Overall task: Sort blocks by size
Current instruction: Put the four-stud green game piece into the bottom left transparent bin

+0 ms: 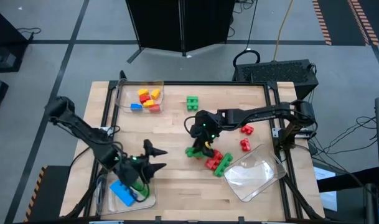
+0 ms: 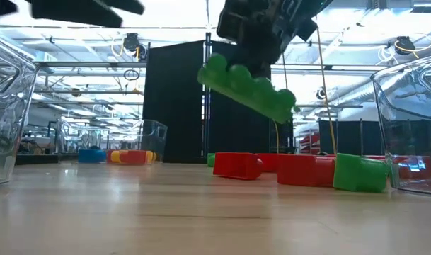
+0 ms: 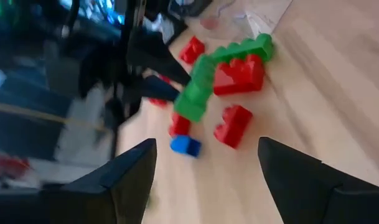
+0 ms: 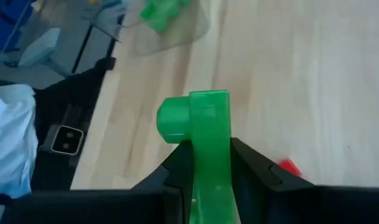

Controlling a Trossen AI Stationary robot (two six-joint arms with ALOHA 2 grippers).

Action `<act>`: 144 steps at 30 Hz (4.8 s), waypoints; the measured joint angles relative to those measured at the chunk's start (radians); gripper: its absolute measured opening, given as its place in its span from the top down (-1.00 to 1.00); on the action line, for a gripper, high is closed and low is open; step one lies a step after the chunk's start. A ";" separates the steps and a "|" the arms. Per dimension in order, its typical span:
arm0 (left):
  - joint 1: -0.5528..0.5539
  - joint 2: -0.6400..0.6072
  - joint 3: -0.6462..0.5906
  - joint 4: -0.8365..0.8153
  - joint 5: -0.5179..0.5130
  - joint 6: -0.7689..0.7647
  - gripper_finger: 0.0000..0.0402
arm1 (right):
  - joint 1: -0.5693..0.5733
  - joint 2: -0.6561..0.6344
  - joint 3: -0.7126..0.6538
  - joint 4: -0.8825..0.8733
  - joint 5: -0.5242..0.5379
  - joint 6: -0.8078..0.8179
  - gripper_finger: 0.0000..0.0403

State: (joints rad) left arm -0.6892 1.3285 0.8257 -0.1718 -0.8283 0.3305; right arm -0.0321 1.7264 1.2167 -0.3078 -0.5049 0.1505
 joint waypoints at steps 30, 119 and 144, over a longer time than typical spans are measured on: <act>0.219 0.253 0.000 0.511 0.209 0.622 -0.40 | 0.061 -0.002 0.001 0.117 0.001 0.021 0.63; -0.186 -0.385 0.000 -0.535 0.856 -1.482 0.32 | 0.300 0.003 -0.085 -0.348 0.617 -0.120 0.29; -0.242 -0.218 -0.001 -0.573 0.880 -1.606 -0.01 | 0.426 0.003 -0.085 -0.400 0.655 -0.443 -0.10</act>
State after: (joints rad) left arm -0.9310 1.1107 0.8249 -0.7452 0.0512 -1.2755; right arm 0.3939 1.7298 1.1320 -0.7081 0.1498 -0.2922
